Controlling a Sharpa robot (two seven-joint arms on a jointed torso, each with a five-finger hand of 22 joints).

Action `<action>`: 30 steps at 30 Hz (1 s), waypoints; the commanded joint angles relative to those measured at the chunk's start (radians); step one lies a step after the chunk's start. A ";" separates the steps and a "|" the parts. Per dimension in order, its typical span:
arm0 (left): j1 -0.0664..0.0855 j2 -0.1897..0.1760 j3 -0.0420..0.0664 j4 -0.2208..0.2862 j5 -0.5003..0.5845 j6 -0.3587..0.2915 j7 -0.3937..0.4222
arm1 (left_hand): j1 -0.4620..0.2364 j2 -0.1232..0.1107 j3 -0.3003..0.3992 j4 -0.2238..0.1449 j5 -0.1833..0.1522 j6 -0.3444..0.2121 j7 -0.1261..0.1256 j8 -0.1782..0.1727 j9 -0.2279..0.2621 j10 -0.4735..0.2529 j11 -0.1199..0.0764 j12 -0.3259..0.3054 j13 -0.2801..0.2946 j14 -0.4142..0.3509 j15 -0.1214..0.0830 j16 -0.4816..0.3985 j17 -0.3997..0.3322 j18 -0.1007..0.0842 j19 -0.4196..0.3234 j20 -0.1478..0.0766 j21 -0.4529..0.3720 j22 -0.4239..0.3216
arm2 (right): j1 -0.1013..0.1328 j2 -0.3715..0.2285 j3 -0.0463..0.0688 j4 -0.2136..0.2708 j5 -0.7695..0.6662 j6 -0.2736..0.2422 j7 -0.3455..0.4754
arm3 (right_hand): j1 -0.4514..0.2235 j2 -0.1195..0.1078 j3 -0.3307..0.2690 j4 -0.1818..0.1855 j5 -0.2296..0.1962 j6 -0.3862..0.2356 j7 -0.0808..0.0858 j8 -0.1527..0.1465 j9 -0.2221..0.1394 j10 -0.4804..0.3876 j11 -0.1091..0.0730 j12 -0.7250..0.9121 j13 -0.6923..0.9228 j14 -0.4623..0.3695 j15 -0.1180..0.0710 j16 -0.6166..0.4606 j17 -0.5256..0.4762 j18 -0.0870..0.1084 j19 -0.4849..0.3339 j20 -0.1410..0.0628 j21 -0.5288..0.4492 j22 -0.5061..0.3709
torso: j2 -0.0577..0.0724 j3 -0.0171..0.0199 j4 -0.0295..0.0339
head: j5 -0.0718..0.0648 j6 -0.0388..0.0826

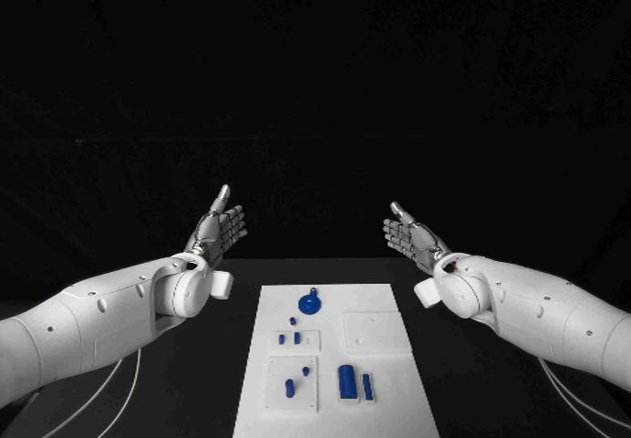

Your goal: Assemble the parts on the task board

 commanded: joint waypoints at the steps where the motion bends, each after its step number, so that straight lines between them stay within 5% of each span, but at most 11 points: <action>1: -0.024 -0.014 0.013 0.072 -0.006 -0.130 0.040 | -0.166 0.018 -0.075 0.042 -0.020 -0.122 -0.021 -0.047 -0.077 -0.163 -0.020 -0.014 -0.012 -0.122 -0.027 -0.045 -0.079 -0.016 -0.087 -0.015 -0.046 -0.623 | -0.010 -0.020 0.001 0.071 0.060 -0.122 0.060 | -0.165 0.008 -0.082 0.051 -0.031 -0.141 -0.028 -0.037 -0.094 -0.163 -0.028 -0.031 -0.032 -0.137 -0.029 -0.058 -0.081 -0.029 -0.090 -0.036 -0.052 -0.173 | 0.006 -0.0060 -0.0105 | 0.000 -0.018; 8: -0.103 -0.065 0.061 0.298 -0.014 -0.348 0.091 | -0.166 0.018 -0.075 0.042 -0.020 -0.122 -0.021 -0.047 -0.077 -0.163 -0.020 -0.014 -0.012 -0.122 -0.027 -0.045 -0.079 -0.016 -0.087 -0.015 -0.046 -0.623 | -0.044 -0.093 0.003 0.302 0.162 -0.339 0.147 | -0.165 0.008 -0.082 0.051 -0.031 -0.141 -0.028 -0.037 -0.094 -0.163 -0.028 -0.031 -0.032 -0.137 -0.029 -0.058 -0.081 -0.029 -0.090 -0.036 -0.052 -0.173 | 0.007 -0.0061 -0.0108 | 0.000 -0.019; 14: -0.147 -0.094 0.089 0.424 -0.019 -0.470 0.120 | -0.166 0.018 -0.075 0.042 -0.020 -0.122 -0.021 -0.047 -0.077 -0.163 -0.020 -0.014 -0.012 -0.122 -0.027 -0.045 -0.079 -0.016 -0.087 -0.015 -0.046 -0.623 | -0.070 -0.149 0.005 0.480 0.241 -0.507 0.213 | -0.165 0.008 -0.082 0.051 -0.031 -0.141 -0.028 -0.037 -0.094 -0.163 -0.028 -0.031 -0.032 -0.137 -0.029 -0.058 -0.081 -0.029 -0.090 -0.036 -0.052 -0.173 | 0.007 -0.0061 -0.0108 | 0.000 -0.019; 21: -0.167 -0.107 0.101 0.482 -0.021 -0.525 0.133 | -0.166 0.018 -0.075 0.042 -0.020 -0.122 -0.021 -0.047 -0.077 -0.163 -0.020 -0.014 -0.012 -0.122 -0.027 -0.045 -0.079 -0.016 -0.087 -0.015 -0.046 -0.623 | -0.089 -0.190 0.006 0.612 0.299 -0.632 0.263 | -0.165 0.008 -0.082 0.051 -0.031 -0.141 -0.028 -0.037 -0.094 -0.163 -0.028 -0.031 -0.032 -0.137 -0.029 -0.058 -0.081 -0.029 -0.090 -0.036 -0.052 -0.173 | 0.007 -0.0061 -0.0108 | 0.000 -0.019; 30: -0.167 -0.107 0.101 0.482 -0.021 -0.526 0.133 | -0.166 0.018 -0.075 0.042 -0.020 -0.122 -0.021 -0.047 -0.077 -0.163 -0.020 -0.014 -0.012 -0.122 -0.027 -0.045 -0.079 -0.016 -0.087 -0.015 -0.046 -0.623 | -0.093 -0.198 0.006 0.639 0.311 -0.656 0.273 | -0.165 0.008 -0.082 0.051 -0.031 -0.141 -0.028 -0.037 -0.094 -0.163 -0.028 -0.031 -0.032 -0.137 -0.029 -0.058 -0.081 -0.029 -0.090 -0.036 -0.052 -0.173 | 0.007 -0.0061 -0.0108 | 0.000 -0.019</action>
